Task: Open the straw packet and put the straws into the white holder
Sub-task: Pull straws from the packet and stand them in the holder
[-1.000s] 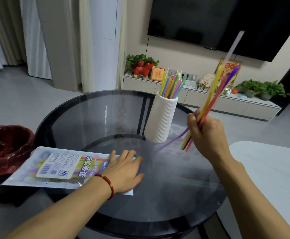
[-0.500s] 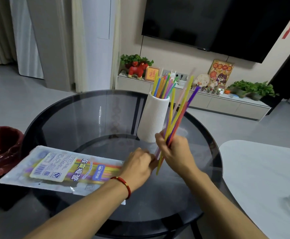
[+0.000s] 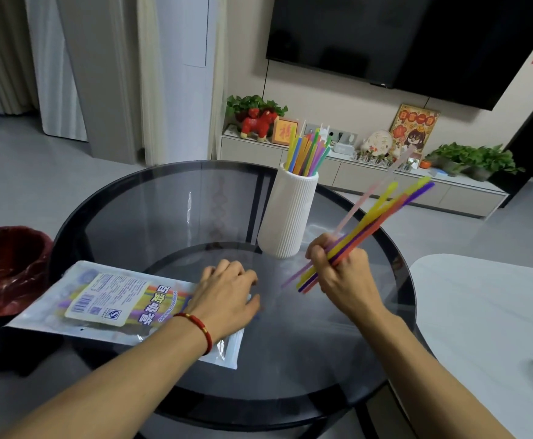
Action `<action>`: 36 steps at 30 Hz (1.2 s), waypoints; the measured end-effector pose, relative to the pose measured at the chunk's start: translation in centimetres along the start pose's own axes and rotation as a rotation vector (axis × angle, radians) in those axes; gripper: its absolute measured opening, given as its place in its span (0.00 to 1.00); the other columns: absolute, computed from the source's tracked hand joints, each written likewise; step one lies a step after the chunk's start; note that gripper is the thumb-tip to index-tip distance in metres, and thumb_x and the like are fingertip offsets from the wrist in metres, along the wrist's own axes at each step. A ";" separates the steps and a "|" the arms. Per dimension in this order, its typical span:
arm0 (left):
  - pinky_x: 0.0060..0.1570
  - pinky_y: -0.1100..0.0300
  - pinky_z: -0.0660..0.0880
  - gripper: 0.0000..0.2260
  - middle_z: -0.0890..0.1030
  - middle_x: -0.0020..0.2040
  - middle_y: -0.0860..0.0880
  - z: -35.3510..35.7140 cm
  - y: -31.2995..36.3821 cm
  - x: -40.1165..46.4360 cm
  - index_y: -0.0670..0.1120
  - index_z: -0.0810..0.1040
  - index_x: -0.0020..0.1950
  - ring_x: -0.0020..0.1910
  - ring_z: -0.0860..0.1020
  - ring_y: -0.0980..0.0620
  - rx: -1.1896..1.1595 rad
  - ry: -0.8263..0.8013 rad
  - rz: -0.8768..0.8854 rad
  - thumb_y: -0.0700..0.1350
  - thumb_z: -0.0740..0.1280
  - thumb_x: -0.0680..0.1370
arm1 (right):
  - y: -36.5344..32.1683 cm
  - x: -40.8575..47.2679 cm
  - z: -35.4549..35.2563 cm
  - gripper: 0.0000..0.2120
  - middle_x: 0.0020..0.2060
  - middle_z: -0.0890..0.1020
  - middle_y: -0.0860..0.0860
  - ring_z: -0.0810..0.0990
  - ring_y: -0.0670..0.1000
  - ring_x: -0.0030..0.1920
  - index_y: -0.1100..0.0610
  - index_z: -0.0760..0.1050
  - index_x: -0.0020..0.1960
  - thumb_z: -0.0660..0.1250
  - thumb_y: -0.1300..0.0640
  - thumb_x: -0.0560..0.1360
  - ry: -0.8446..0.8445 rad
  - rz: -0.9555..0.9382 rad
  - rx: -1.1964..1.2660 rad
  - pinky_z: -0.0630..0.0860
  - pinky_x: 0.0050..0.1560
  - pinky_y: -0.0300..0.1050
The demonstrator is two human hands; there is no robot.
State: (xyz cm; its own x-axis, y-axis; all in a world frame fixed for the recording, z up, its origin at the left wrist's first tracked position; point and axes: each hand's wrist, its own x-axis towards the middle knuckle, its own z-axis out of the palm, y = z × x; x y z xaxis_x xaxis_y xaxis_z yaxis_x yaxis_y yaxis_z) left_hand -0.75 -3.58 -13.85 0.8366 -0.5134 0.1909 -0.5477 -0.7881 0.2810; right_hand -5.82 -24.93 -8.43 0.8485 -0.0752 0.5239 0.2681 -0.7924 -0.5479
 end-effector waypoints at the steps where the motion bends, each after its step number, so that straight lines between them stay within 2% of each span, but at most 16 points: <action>1: 0.66 0.51 0.63 0.17 0.75 0.61 0.52 0.0 0.0 0.1 0.54 0.75 0.64 0.64 0.69 0.50 0.003 -0.001 -0.004 0.58 0.62 0.79 | -0.3 0.1 -0.4 0.15 0.30 0.80 0.54 0.80 0.53 0.30 0.57 0.77 0.42 0.56 0.53 0.80 -0.012 -0.018 -0.029 0.79 0.35 0.56; 3: 0.67 0.50 0.63 0.17 0.75 0.62 0.52 0.0 0.1 0.1 0.54 0.74 0.65 0.64 0.69 0.50 0.003 -0.027 -0.015 0.59 0.62 0.79 | -0.5 0.2 -0.6 0.17 0.29 0.80 0.55 0.79 0.56 0.30 0.60 0.74 0.40 0.55 0.51 0.79 -0.067 -0.050 -0.095 0.78 0.35 0.58; 6: 0.67 0.49 0.65 0.18 0.75 0.63 0.51 0.3 0.2 0.2 0.54 0.74 0.66 0.64 0.70 0.49 0.017 -0.075 -0.020 0.59 0.61 0.78 | -0.3 0.0 0.6 0.16 0.27 0.77 0.55 0.77 0.59 0.28 0.62 0.70 0.38 0.60 0.55 0.82 -0.125 -0.062 -0.158 0.77 0.36 0.60; 10: 0.66 0.47 0.65 0.19 0.75 0.63 0.50 0.3 0.3 0.1 0.53 0.74 0.66 0.64 0.70 0.48 0.042 -0.110 -0.026 0.58 0.59 0.79 | 0.5 -0.7 2.0 0.18 0.25 0.74 0.52 0.75 0.59 0.28 0.57 0.64 0.35 0.63 0.58 0.83 -0.132 -0.042 -0.176 0.75 0.35 0.57; 13: 0.66 0.47 0.65 0.18 0.75 0.63 0.50 0.3 0.3 0.1 0.53 0.74 0.66 0.64 0.70 0.48 0.040 -0.107 -0.028 0.58 0.59 0.79 | 1.0 -1.1 2.2 0.17 0.26 0.76 0.56 0.76 0.58 0.27 0.62 0.68 0.37 0.63 0.58 0.83 -0.076 -0.013 -0.095 0.77 0.34 0.59; 20: 0.65 0.49 0.65 0.17 0.74 0.62 0.51 0.2 0.4 0.1 0.53 0.74 0.65 0.64 0.70 0.49 0.015 -0.104 -0.031 0.58 0.58 0.80 | 1.4 -1.7 2.0 0.16 0.34 0.82 0.55 0.83 0.54 0.34 0.61 0.77 0.43 0.63 0.53 0.84 -0.141 0.067 -0.050 0.83 0.39 0.57; 23: 0.65 0.49 0.65 0.16 0.74 0.61 0.51 0.4 0.5 0.0 0.52 0.75 0.64 0.63 0.70 0.49 -0.006 -0.097 -0.040 0.57 0.57 0.81 | 1.6 -2.2 2.2 0.15 0.34 0.83 0.52 0.83 0.51 0.32 0.60 0.78 0.43 0.64 0.53 0.84 -0.226 0.136 -0.043 0.83 0.35 0.55; 26: 0.64 0.50 0.66 0.15 0.74 0.59 0.50 0.6 0.7 0.1 0.52 0.75 0.62 0.61 0.70 0.49 -0.012 -0.070 -0.054 0.56 0.56 0.82 | 1.6 -2.4 2.3 0.14 0.33 0.85 0.52 0.84 0.52 0.29 0.59 0.79 0.44 0.63 0.52 0.84 -0.202 0.174 0.033 0.84 0.29 0.53; 29: 0.63 0.50 0.68 0.15 0.75 0.58 0.50 0.7 1.0 0.5 0.51 0.76 0.61 0.59 0.71 0.49 -0.019 -0.044 -0.069 0.56 0.54 0.83 | 1.4 -2.7 2.6 0.14 0.32 0.85 0.54 0.85 0.54 0.30 0.61 0.78 0.45 0.63 0.54 0.85 -0.238 0.243 0.087 0.84 0.29 0.55; 33: 0.59 0.51 0.70 0.15 0.77 0.55 0.50 0.5 1.0 1.0 0.51 0.77 0.56 0.55 0.72 0.50 -0.080 0.008 -0.090 0.55 0.53 0.83 | 0.6 -1.9 2.4 0.14 0.29 0.85 0.55 0.85 0.55 0.27 0.61 0.80 0.43 0.64 0.56 0.84 -0.062 0.354 0.235 0.85 0.31 0.57; 36: 0.56 0.50 0.71 0.14 0.77 0.52 0.50 0.3 1.0 1.1 0.51 0.76 0.53 0.54 0.73 0.49 -0.112 0.042 -0.112 0.54 0.53 0.83 | -1.0 1.3 1.1 0.12 0.32 0.86 0.56 0.85 0.55 0.30 0.58 0.82 0.41 0.66 0.57 0.82 0.169 0.401 0.495 0.84 0.31 0.49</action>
State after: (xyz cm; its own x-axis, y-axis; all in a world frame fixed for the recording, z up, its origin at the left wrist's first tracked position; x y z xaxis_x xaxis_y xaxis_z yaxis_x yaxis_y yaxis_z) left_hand -0.34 -5.08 -13.67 0.8930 -0.4077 0.1908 -0.4499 -0.7957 0.4055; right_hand -4.48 -23.54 -7.91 0.8536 -0.4328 0.2901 0.1589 -0.3140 -0.9360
